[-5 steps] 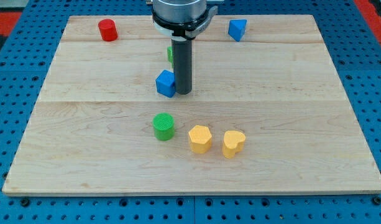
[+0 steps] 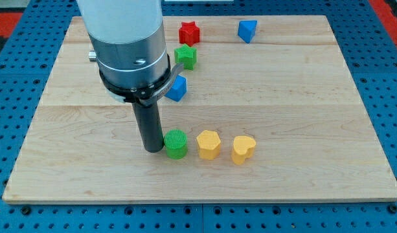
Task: Move the yellow hexagon below the green circle
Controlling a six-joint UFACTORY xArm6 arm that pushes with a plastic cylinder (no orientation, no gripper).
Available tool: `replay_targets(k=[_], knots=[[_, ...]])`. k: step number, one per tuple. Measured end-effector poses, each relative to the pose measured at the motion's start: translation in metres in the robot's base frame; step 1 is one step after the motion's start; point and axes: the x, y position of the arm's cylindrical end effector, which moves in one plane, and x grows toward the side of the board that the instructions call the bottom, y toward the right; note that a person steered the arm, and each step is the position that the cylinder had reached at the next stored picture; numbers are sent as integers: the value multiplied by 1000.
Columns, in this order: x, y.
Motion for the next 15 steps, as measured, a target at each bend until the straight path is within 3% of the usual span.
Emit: replay_targets(k=[2,3,6,11,13,15], knots=[[58,17],[57,44],[-29,53],[-31,118],[-19,182],[1,130]])
